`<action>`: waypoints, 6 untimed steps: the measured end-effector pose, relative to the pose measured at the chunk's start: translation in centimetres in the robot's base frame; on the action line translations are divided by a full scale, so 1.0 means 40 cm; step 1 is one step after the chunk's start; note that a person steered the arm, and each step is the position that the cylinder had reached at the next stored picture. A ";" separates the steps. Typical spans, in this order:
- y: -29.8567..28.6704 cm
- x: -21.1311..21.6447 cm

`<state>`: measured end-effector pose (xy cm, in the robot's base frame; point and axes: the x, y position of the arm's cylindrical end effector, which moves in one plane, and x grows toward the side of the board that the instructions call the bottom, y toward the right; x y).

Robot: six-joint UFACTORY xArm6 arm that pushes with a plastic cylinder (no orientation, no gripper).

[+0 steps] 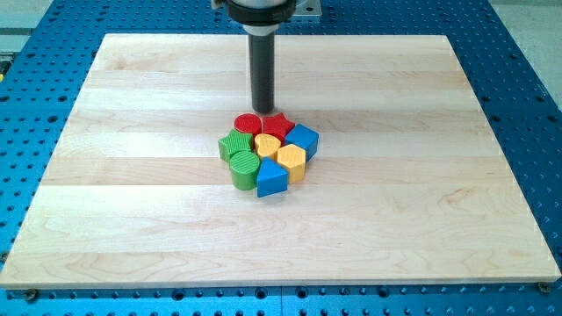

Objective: Separate the green blocks from the group of blocks

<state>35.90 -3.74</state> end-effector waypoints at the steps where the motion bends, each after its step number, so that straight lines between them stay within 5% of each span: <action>1: -0.104 0.101; 2: 0.003 0.167; 6: 0.003 0.373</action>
